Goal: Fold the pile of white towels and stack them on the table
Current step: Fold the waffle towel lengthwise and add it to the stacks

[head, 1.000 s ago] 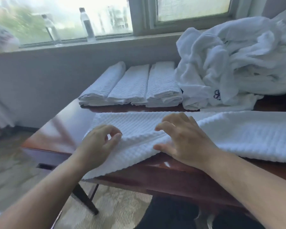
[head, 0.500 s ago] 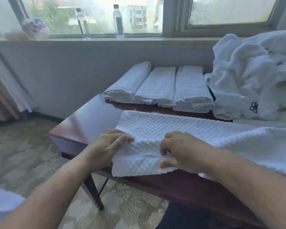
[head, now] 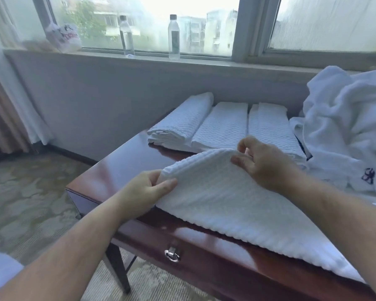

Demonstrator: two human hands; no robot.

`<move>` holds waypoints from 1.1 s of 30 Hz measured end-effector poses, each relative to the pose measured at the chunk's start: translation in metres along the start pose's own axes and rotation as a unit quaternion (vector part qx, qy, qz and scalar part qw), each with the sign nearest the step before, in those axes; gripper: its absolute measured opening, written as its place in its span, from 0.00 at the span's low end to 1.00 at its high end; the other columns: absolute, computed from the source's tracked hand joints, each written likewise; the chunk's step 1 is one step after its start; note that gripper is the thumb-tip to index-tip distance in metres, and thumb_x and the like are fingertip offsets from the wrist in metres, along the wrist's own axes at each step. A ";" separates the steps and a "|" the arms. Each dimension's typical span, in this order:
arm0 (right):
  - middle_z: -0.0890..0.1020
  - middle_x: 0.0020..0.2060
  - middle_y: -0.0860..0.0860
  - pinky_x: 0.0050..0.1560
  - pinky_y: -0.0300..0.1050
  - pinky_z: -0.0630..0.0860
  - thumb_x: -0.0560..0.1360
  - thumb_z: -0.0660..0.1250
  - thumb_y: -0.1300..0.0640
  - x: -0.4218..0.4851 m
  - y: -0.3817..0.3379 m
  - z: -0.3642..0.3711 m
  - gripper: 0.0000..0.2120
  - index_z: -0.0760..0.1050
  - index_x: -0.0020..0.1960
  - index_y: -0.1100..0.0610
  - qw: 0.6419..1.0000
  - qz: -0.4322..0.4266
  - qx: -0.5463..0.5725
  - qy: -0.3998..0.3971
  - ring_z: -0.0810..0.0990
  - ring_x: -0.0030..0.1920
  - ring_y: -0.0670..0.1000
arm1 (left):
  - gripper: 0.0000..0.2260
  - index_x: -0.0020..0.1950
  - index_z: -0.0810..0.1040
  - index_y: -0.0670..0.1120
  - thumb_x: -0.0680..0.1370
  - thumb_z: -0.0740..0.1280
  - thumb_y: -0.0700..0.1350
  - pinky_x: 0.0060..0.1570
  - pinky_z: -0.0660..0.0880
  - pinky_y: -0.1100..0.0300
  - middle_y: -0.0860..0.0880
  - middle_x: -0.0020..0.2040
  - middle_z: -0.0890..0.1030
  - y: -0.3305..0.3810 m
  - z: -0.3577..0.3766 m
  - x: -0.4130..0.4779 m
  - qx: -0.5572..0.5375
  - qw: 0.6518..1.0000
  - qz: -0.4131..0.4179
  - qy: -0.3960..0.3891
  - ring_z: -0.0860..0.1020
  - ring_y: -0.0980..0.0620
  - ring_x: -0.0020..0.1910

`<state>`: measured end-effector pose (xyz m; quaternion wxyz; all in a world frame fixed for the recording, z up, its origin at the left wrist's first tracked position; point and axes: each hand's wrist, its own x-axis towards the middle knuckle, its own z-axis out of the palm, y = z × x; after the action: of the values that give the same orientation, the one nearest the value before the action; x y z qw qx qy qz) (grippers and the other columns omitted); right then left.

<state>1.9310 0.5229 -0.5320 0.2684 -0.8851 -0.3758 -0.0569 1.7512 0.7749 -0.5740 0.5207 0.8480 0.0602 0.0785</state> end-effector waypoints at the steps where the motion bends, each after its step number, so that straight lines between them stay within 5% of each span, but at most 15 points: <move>1: 0.76 0.36 0.46 0.34 0.46 0.67 0.80 0.64 0.41 0.006 0.002 0.004 0.11 0.65 0.45 0.42 1.000 0.003 -0.020 -0.008 0.75 0.37 0.47 | 0.10 0.54 0.83 0.52 0.80 0.67 0.55 0.54 0.79 0.50 0.50 0.49 0.87 0.003 0.002 0.005 -0.007 1.000 -0.010 0.021 0.85 0.46 0.49; 4: 0.75 0.35 0.46 0.35 0.49 0.67 0.80 0.63 0.40 0.018 0.007 0.016 0.12 0.63 0.46 0.44 0.995 0.009 -0.100 -0.029 0.73 0.36 0.48 | 0.07 0.52 0.82 0.51 0.83 0.64 0.46 0.54 0.79 0.45 0.47 0.47 0.86 0.010 0.005 0.019 0.035 0.995 -0.071 0.060 0.84 0.42 0.48; 8: 0.74 0.39 0.43 0.36 0.46 0.66 0.79 0.65 0.40 0.022 0.017 0.032 0.12 0.65 0.47 0.44 0.988 0.033 -0.121 -0.088 0.73 0.39 0.44 | 0.05 0.49 0.80 0.52 0.78 0.65 0.51 0.43 0.81 0.53 0.53 0.43 0.85 0.013 0.005 0.032 0.122 0.978 -0.161 0.053 0.84 0.52 0.41; 11: 0.75 0.43 0.43 0.42 0.47 0.69 0.79 0.64 0.39 0.022 0.019 0.042 0.10 0.66 0.49 0.43 0.986 0.037 -0.113 -0.117 0.74 0.43 0.47 | 0.17 0.43 0.78 0.46 0.78 0.64 0.60 0.35 0.72 0.59 0.53 0.39 0.81 0.013 0.006 0.041 0.184 0.960 -0.201 0.061 0.77 0.53 0.36; 15: 0.76 0.41 0.42 0.40 0.48 0.71 0.79 0.61 0.37 0.024 0.015 0.050 0.14 0.70 0.45 0.47 0.984 0.052 -0.130 -0.109 0.75 0.41 0.45 | 0.15 0.32 0.66 0.48 0.76 0.64 0.52 0.29 0.63 0.60 0.52 0.30 0.69 0.008 0.009 0.046 0.233 0.942 -0.231 0.065 0.67 0.51 0.29; 18: 0.78 0.42 0.43 0.42 0.48 0.74 0.80 0.59 0.37 0.019 0.012 0.052 0.12 0.70 0.47 0.44 0.984 0.041 -0.118 -0.127 0.77 0.43 0.47 | 0.11 0.37 0.70 0.49 0.73 0.67 0.52 0.32 0.67 0.59 0.54 0.34 0.74 0.003 0.011 0.041 0.243 0.941 -0.223 0.075 0.71 0.53 0.31; 22: 0.81 0.50 0.46 0.47 0.49 0.74 0.82 0.58 0.40 0.012 0.005 0.050 0.08 0.71 0.55 0.42 0.986 0.020 -0.109 -0.121 0.77 0.49 0.51 | 0.14 0.59 0.72 0.53 0.75 0.66 0.54 0.34 0.68 0.61 0.56 0.47 0.77 0.010 0.014 0.036 0.245 0.937 -0.234 0.082 0.77 0.57 0.42; 26: 0.79 0.57 0.45 0.54 0.48 0.70 0.81 0.59 0.40 0.002 -0.002 0.046 0.14 0.72 0.61 0.47 0.984 0.003 -0.165 -0.067 0.75 0.57 0.51 | 0.24 0.71 0.63 0.52 0.77 0.65 0.53 0.47 0.71 0.55 0.50 0.58 0.73 0.017 0.026 0.028 0.356 0.908 -0.185 0.119 0.73 0.48 0.57; 29: 0.78 0.59 0.45 0.61 0.51 0.68 0.81 0.58 0.41 -0.015 0.003 0.037 0.16 0.73 0.63 0.48 0.982 0.031 -0.180 -0.039 0.73 0.61 0.51 | 0.26 0.74 0.64 0.55 0.77 0.63 0.46 0.63 0.66 0.50 0.51 0.67 0.69 0.021 0.041 0.027 0.444 0.882 -0.055 0.148 0.65 0.47 0.67; 33: 0.78 0.54 0.46 0.57 0.49 0.70 0.82 0.53 0.41 -0.048 0.020 0.025 0.17 0.74 0.62 0.48 0.963 0.078 -0.255 -0.048 0.74 0.56 0.50 | 0.19 0.68 0.76 0.56 0.80 0.61 0.40 0.70 0.60 0.57 0.55 0.68 0.72 0.031 0.065 0.035 0.357 0.919 0.145 0.080 0.65 0.52 0.70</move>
<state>1.9084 0.4942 -0.5762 0.0190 -0.9525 -0.2912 -0.0868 1.7990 0.7101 -0.5727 0.1596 0.9679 0.0020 0.1939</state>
